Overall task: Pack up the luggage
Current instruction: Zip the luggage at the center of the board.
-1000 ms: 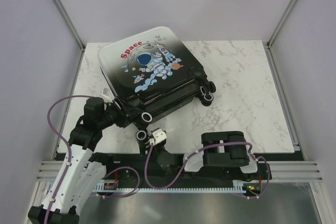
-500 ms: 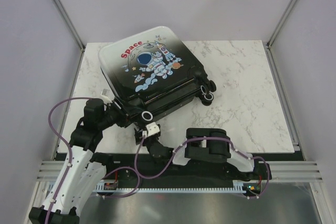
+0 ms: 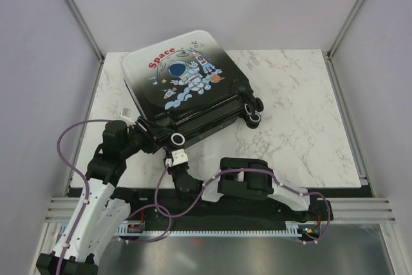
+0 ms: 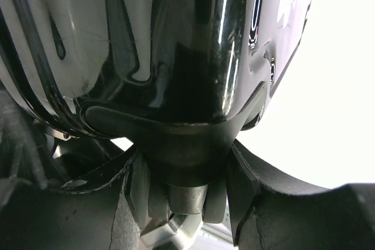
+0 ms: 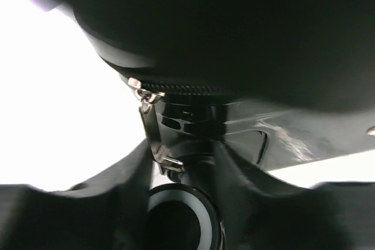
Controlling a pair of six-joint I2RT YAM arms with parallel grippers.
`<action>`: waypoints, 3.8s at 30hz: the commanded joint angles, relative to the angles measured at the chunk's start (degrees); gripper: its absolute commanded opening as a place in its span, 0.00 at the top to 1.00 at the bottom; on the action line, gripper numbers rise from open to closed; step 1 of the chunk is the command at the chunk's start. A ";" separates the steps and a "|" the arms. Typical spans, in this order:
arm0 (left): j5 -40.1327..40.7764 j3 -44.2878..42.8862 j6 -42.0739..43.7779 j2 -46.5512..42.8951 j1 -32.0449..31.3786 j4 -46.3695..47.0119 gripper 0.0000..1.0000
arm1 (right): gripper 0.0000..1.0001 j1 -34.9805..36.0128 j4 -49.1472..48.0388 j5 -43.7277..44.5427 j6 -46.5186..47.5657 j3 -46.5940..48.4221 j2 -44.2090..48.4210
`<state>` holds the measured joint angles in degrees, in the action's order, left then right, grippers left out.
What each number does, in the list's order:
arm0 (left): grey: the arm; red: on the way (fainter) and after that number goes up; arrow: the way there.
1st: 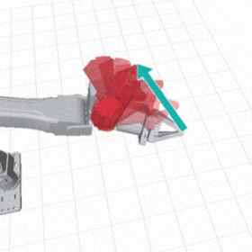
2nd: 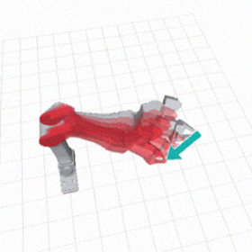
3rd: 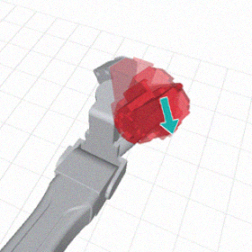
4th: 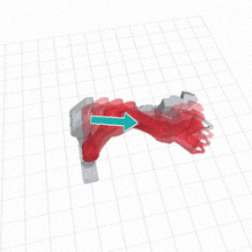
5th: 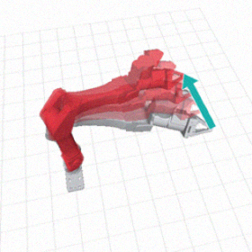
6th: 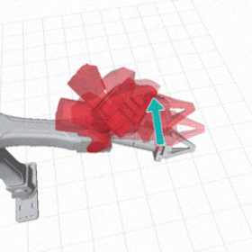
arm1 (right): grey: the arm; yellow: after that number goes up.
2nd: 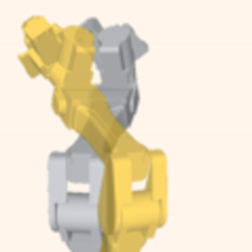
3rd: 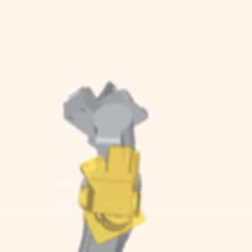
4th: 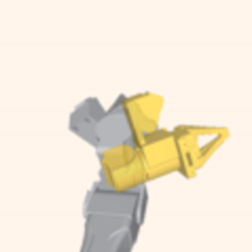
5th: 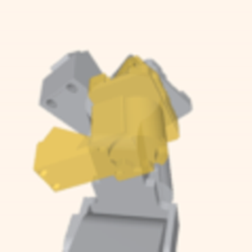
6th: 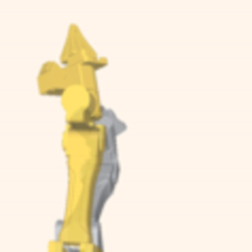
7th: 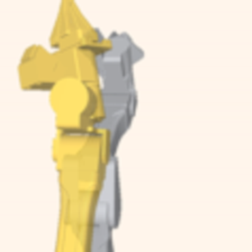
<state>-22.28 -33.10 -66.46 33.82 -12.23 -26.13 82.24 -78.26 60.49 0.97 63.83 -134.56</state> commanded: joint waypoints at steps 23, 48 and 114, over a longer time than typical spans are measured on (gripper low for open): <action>-0.92 -0.47 -4.91 -0.25 -0.60 8.20 0.98 | 1.00 -2.52 -22.55 15.88 13.71 -8.63 2.81; 0.48 -4.78 -3.68 10.03 -2.36 21.29 0.98 | 0.18 -2.97 -18.00 7.36 3.95 -27.96 27.59; 7.86 -12.86 -6.94 21.46 -13.17 40.63 0.98 | 1.00 -9.73 -22.55 -2.40 20.91 -7.05 9.57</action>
<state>-10.79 -40.95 -73.23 58.52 -24.53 -5.85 72.75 -75.37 53.91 20.82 58.94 -129.91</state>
